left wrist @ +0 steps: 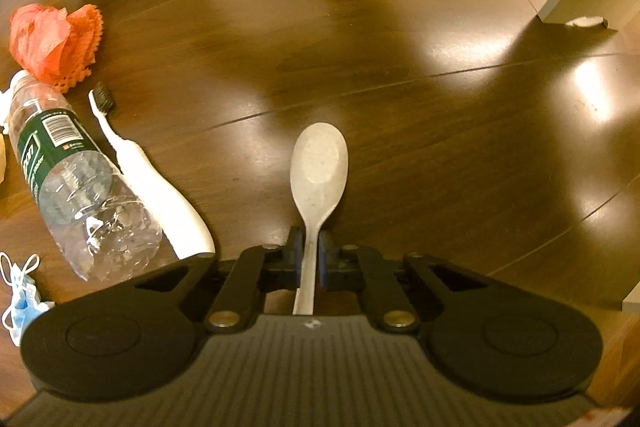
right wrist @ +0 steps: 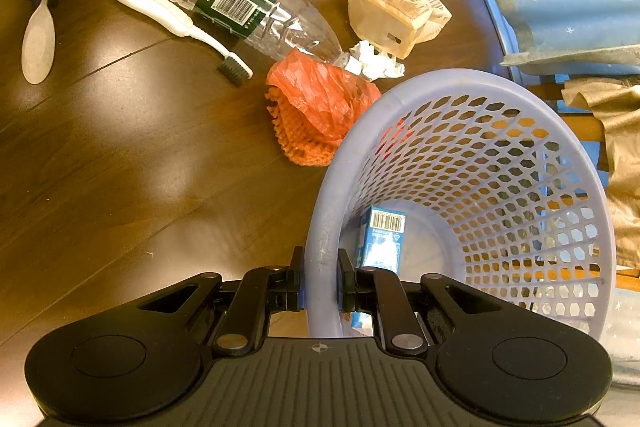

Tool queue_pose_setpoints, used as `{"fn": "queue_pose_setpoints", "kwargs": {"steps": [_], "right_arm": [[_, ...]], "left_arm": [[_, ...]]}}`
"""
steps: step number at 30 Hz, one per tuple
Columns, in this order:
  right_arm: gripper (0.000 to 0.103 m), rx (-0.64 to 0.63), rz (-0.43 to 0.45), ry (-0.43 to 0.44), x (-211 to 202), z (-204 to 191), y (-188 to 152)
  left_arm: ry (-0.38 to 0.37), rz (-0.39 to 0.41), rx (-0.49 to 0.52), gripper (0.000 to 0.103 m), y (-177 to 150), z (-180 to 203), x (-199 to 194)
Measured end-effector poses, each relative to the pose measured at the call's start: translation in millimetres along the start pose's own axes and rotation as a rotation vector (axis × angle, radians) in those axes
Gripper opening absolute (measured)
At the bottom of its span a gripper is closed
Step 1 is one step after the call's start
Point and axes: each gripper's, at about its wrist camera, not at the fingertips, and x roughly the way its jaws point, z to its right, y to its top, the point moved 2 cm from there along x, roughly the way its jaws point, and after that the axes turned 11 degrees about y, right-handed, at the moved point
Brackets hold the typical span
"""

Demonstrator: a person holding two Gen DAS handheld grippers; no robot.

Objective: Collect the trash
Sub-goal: 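Grasp the white plastic spoon with the left tool, then drop the spoon into the wastebasket held by the right tool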

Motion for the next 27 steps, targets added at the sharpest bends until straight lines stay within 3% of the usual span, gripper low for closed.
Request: {"fn": "queue_pose_setpoints", "kwargs": {"steps": [11, 27], "right_arm": [[0.01, 0.007, 0.004, 0.003, -0.2, 2.2, 0.4], [0.01, 0.006, 0.014, -0.005, -0.2, 0.6, -3.0]], "left_arm": [[0.003, -0.007, -0.098, 0.003, 14.7, -25.6, -15.3], [0.239, 0.099, -0.294, 0.004, 58.8, -128.5, -122.2]]}}
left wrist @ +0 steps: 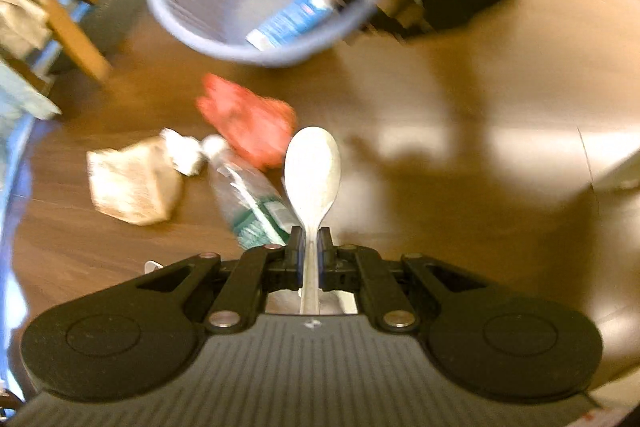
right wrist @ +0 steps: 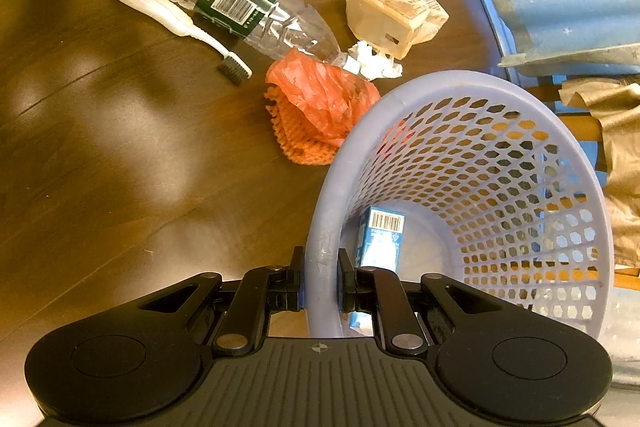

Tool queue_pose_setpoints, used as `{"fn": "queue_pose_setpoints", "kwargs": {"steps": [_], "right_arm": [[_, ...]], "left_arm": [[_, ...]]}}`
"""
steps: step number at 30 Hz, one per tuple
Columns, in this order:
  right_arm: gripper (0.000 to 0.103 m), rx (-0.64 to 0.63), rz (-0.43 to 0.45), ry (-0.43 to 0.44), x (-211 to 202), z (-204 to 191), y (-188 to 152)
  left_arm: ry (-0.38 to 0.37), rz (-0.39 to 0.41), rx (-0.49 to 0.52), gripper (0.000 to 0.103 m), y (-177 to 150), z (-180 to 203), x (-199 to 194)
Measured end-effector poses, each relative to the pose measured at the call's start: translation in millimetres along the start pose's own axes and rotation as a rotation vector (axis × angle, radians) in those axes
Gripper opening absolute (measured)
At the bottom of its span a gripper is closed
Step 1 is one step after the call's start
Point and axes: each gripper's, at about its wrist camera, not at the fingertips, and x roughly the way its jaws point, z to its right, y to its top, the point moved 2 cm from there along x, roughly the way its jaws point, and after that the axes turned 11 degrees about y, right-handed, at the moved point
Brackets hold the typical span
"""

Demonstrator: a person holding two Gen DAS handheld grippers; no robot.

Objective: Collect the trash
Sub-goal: 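Drop the spoon into the wastebasket held by the right tool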

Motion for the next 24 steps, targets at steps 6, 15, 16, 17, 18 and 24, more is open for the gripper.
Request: {"fn": "queue_pose_setpoints", "kwargs": {"steps": [6, 15, 16, 17, 18, 24], "right_arm": [[0.01, 0.003, 0.007, 0.003, -1.9, 0.3, 2.5], [0.01, 0.005, 0.017, 0.008, -3.9, -1.1, -0.6], [0.01, 0.006, 0.018, 0.008, -3.9, -1.1, -0.6], [0.01, 0.007, 0.019, 0.009, -4.0, -0.9, -0.8], [0.01, 0.007, 0.02, 0.009, -4.3, -0.9, -0.8], [0.01, 0.018, 0.026, 0.015, -4.8, 1.0, -1.5]], "left_arm": [[0.068, 0.079, -0.061, 0.004, 41.9, -31.1, -21.1], [0.065, 0.184, -0.081, 0.004, 113.9, -42.6, -8.9], [0.061, 0.191, -0.083, 0.004, 121.5, -39.1, -4.9], [0.054, 0.202, -0.086, 0.004, 126.8, -38.0, -2.5], [0.049, 0.211, -0.09, 0.004, 134.5, -38.0, 1.5], [0.054, 0.273, -0.088, 0.004, 177.9, -32.0, 21.6]]}}
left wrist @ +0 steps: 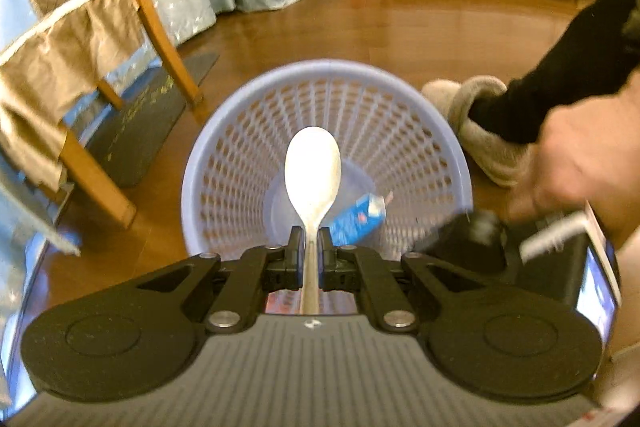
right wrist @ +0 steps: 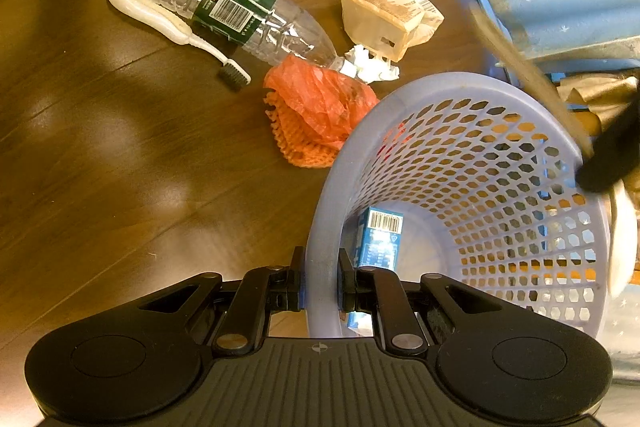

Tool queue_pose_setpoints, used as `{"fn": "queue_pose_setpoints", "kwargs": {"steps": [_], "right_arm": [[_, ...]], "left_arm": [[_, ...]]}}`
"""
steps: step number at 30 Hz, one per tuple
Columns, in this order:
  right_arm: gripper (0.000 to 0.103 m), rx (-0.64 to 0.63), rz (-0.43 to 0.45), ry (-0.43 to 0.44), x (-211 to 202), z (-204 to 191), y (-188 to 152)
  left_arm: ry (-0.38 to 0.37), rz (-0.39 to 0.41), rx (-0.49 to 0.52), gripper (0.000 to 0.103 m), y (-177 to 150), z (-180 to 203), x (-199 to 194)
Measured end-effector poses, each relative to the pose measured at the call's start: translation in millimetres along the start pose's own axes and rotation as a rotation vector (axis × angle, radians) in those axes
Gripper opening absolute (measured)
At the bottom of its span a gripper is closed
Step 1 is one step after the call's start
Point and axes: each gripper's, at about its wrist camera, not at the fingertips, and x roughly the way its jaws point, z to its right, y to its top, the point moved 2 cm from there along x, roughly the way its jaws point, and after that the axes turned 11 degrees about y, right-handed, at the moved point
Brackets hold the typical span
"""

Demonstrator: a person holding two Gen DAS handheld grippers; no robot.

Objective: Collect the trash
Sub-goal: 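Drop the spoon into the wastebasket held by the right tool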

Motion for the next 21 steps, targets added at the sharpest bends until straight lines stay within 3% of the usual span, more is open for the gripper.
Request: {"fn": "queue_pose_setpoints", "kwargs": {"steps": [2, 3, 5, 11, 21], "right_arm": [[0.01, 0.003, 0.001, 0.002, -0.2, 0.7, -0.9], [0.01, 0.005, 0.002, 0.003, -0.3, 1.1, -1.1], [0.01, 0.008, 0.003, 0.005, -0.2, 2.4, -0.9], [0.01, 0.028, 0.009, 0.007, -1.2, 7.1, -1.0], [0.01, 0.039, 0.011, 0.012, -0.6, 7.7, -0.3]], "left_arm": [[0.03, 0.011, -0.019, 0.009, 9.4, 0.1, 10.7], [0.038, 0.015, -0.039, 0.02, 12.8, -1.9, 15.9], [0.05, 0.021, -0.066, 0.027, 16.7, -7.8, 22.2], [0.092, -0.007, -0.09, 0.027, 1.3, -30.0, 2.5], [0.255, -0.156, -0.188, 0.027, -79.2, -73.7, -58.6]]}}
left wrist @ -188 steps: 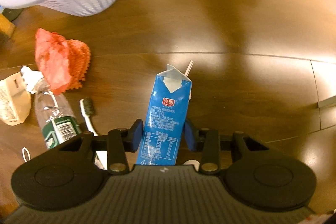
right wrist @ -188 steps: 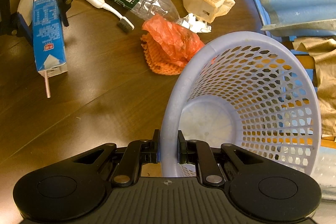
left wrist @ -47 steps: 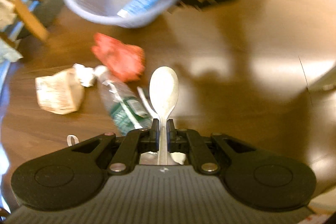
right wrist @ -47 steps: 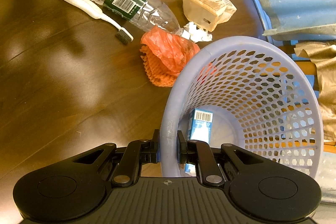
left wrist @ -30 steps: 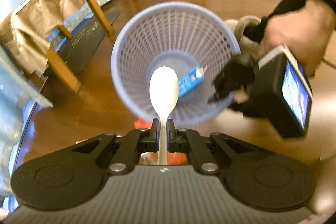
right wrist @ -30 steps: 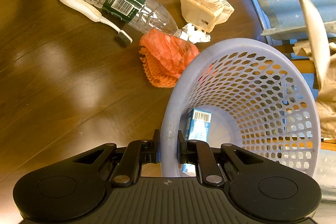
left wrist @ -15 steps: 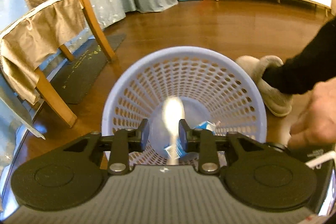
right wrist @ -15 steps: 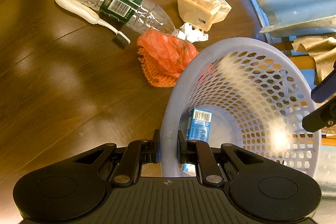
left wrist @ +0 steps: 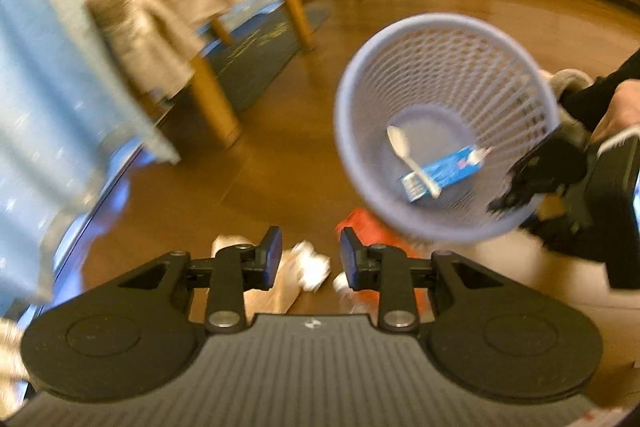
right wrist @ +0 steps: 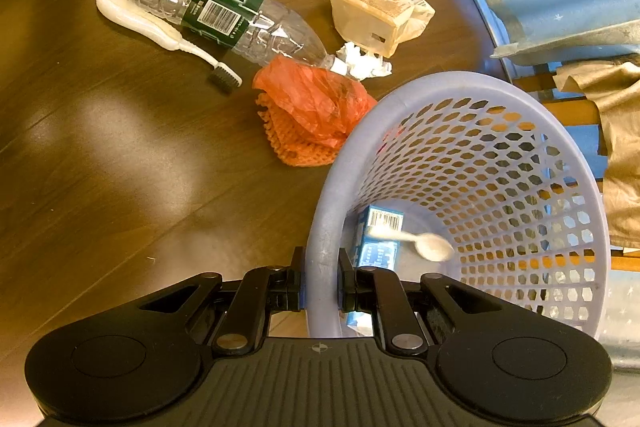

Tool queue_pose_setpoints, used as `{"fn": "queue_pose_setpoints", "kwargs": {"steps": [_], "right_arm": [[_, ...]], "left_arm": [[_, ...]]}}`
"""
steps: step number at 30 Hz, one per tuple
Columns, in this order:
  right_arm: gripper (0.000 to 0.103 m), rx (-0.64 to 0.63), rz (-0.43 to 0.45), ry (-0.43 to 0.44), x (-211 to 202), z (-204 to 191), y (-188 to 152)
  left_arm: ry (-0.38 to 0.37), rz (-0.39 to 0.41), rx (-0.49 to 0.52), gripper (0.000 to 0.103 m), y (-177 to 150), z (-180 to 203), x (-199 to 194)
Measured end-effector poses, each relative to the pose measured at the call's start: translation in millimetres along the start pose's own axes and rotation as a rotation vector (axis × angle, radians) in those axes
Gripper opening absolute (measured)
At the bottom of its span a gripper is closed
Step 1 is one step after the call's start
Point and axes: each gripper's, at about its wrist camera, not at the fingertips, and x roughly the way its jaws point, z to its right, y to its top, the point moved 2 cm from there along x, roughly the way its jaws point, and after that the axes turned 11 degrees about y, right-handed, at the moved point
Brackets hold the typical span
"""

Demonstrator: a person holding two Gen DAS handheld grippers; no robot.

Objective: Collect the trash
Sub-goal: 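Drop the spoon into the wastebasket held by the right tool, then grasp the Cestbon water bottle by its label with the left tool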

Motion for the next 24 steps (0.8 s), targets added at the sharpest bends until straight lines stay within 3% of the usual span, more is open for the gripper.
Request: {"fn": "queue_pose_setpoints", "kwargs": {"steps": [10, 24], "right_arm": [[0.01, 0.017, -0.003, -0.004, 2.0, 5.7, 7.7], [0.01, 0.021, -0.01, -0.008, 5.8, 8.8, 9.9]], "left_arm": [[0.083, -0.138, -0.112, 0.038, -72.0, -36.6, 6.9], [-0.026, -0.282, -0.253, 0.069, -113.1, -5.5, 37.7]]}}
